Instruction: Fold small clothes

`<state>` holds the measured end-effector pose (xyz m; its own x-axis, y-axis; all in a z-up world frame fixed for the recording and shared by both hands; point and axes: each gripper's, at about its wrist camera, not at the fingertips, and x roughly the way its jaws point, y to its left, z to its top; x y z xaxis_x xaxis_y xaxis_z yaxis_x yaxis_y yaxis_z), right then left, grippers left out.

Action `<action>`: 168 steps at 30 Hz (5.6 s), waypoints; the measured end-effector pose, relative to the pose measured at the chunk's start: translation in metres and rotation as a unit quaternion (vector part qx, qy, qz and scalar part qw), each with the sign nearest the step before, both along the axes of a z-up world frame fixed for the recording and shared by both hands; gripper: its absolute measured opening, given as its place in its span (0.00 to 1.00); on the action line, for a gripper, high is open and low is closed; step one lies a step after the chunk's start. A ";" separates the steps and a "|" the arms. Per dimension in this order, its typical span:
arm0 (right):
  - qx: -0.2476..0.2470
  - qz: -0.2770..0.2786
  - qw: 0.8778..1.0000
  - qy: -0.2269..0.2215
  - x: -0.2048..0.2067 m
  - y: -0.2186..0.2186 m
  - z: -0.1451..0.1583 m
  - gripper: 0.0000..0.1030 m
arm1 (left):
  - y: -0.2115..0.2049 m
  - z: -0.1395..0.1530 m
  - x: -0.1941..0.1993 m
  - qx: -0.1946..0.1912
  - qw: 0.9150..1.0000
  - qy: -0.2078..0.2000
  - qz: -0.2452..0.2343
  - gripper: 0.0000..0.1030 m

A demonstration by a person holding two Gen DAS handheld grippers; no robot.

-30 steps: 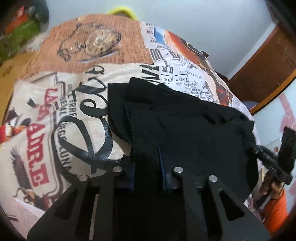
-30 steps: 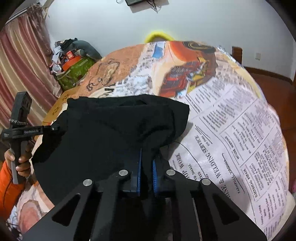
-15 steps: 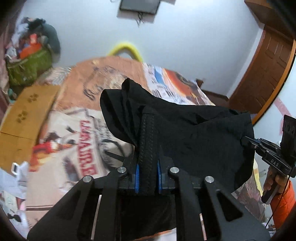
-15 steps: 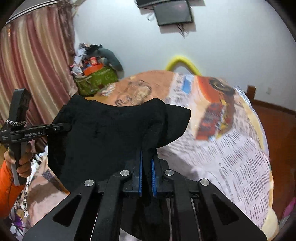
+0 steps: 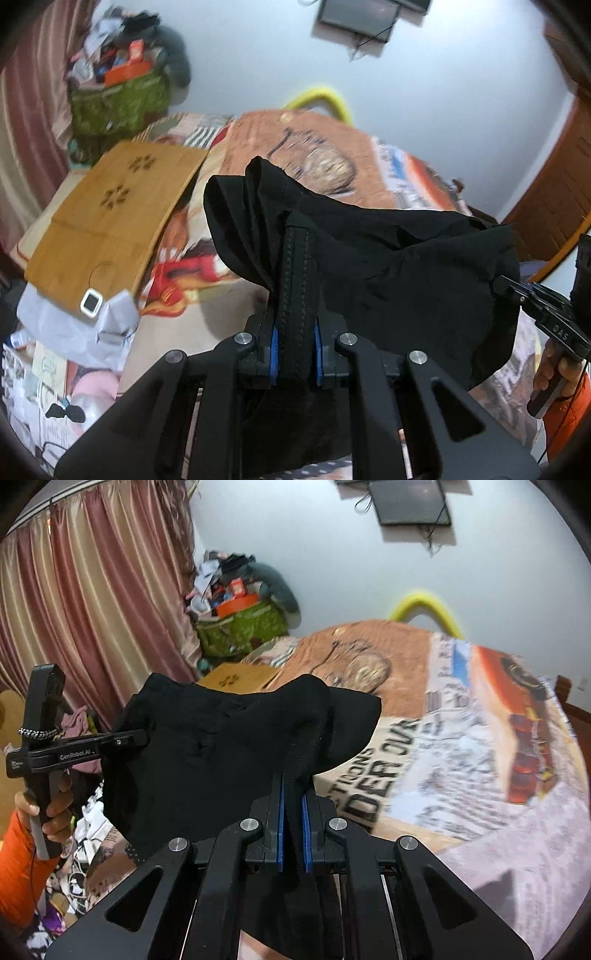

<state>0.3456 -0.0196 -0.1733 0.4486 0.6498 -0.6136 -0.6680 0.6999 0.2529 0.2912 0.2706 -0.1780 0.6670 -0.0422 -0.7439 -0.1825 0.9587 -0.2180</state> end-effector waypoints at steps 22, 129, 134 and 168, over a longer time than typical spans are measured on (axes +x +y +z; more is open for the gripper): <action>-0.079 -0.059 0.992 0.077 0.062 0.010 -0.084 0.29 | 0.049 -0.097 0.062 0.051 0.992 0.094 0.066 0.46; 0.103 -0.070 0.960 -0.250 -0.222 -0.057 0.133 0.99 | -0.147 0.159 -0.278 0.128 0.944 -0.300 0.052 1.00; 0.103 -0.071 0.960 -0.250 -0.223 -0.059 0.133 0.99 | -0.150 0.160 -0.281 0.133 0.943 -0.302 0.046 1.00; 0.098 -0.075 0.961 -0.248 -0.227 -0.062 0.132 0.99 | -0.154 0.160 -0.284 0.123 0.945 -0.303 0.023 1.00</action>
